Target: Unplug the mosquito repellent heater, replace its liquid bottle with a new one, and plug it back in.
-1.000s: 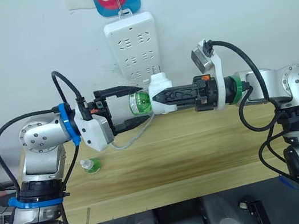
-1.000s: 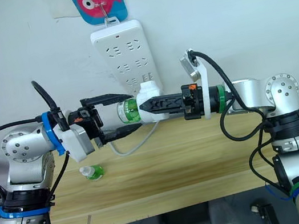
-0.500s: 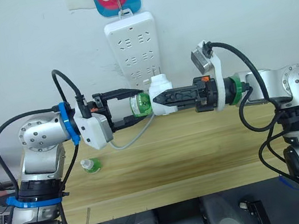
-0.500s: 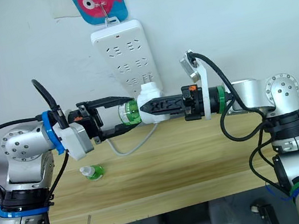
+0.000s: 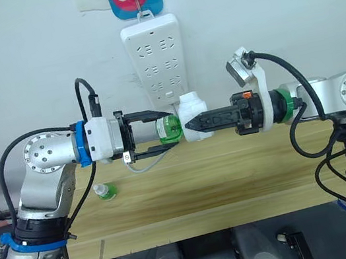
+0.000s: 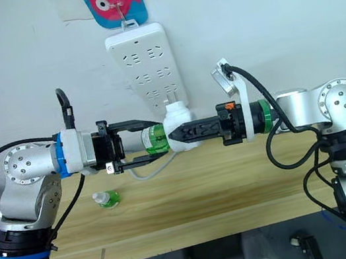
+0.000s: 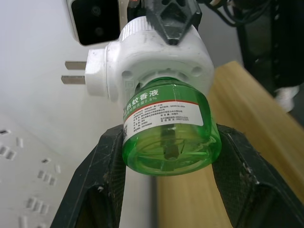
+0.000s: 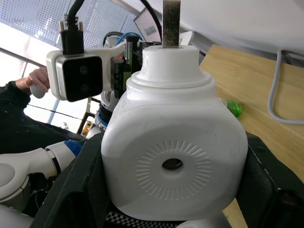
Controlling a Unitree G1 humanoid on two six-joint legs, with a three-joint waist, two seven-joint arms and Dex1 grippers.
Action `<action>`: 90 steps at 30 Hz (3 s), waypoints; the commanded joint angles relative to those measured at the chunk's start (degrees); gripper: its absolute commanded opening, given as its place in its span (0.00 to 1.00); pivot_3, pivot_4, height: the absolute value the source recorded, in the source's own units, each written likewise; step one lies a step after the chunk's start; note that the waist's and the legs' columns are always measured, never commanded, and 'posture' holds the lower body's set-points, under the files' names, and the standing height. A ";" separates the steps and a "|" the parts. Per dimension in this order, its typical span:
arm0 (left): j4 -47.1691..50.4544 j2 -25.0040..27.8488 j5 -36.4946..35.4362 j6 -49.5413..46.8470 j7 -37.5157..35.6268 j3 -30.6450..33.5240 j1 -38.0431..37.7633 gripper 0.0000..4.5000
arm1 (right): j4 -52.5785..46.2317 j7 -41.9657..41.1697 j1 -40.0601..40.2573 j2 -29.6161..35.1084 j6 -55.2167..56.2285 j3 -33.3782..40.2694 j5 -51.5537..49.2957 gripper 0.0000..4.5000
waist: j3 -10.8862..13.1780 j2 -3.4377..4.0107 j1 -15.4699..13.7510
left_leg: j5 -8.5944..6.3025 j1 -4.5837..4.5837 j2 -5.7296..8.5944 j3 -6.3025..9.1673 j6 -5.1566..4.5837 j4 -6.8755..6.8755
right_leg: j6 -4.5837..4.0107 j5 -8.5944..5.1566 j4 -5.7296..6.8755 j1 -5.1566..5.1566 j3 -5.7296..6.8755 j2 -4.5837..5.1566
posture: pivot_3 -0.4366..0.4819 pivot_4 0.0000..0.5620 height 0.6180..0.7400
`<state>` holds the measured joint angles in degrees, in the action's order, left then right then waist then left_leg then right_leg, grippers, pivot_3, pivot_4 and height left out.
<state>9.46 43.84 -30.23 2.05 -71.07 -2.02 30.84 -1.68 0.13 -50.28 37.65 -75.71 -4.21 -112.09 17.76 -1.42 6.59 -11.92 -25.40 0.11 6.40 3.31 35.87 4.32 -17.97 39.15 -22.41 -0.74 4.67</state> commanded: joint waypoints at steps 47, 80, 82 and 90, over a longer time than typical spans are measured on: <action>-0.20 5.40 -63.89 -71.12 30.24 15.42 9.80 0.49 | -8.35 -8.74 1.01 6.12 3.84 -5.33 -0.91 0.67 | 0.00 -0.01 -0.05 | 0.01 0.03 -0.03 -0.01 0.03 0.07 | 0.00 0.00 0.00 0.00 -0.01 0.00 | 0.31 0.54 0.92; 4.98 1.48 -2.98 -8.86 -4.85 6.51 2.84 0.99 | -3.14 -2.72 2.96 -0.36 4.74 1.94 -0.91 0.67 | -0.01 -0.02 -0.31 | 0.10 0.01 -0.04 -0.13 0.18 0.00 | 0.00 0.00 -0.04 -0.02 -0.06 -0.01 | 0.31 0.50 0.92; 4.48 0.89 -0.83 -5.05 -5.74 6.13 2.41 0.99 | -2.92 -2.05 2.96 -0.97 4.61 2.43 -0.91 0.67 | -0.01 -0.02 -0.32 | 0.08 0.00 -0.04 -0.12 0.14 0.02 | 0.00 0.00 -0.03 -0.02 -0.05 -0.01 | 0.31 0.50 0.92; 2.52 -2.40 8.71 8.68 -2.10 5.46 1.05 0.99 | -1.98 0.51 2.97 -2.94 4.16 3.77 -0.91 0.67 | -0.01 -0.02 -0.20 | 0.01 -0.03 -0.03 -0.08 0.02 0.07 | 0.00 0.00 0.01 -0.02 -0.02 -0.01 | 0.31 0.50 0.92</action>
<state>11.31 41.29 -22.94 7.80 -74.18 3.11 32.22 -2.73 0.35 -47.21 34.88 -71.70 -2.91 -111.63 17.75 -1.44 6.39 -11.91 -25.43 0.08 6.33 3.34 35.94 4.32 -17.97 39.17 -22.43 -0.77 4.67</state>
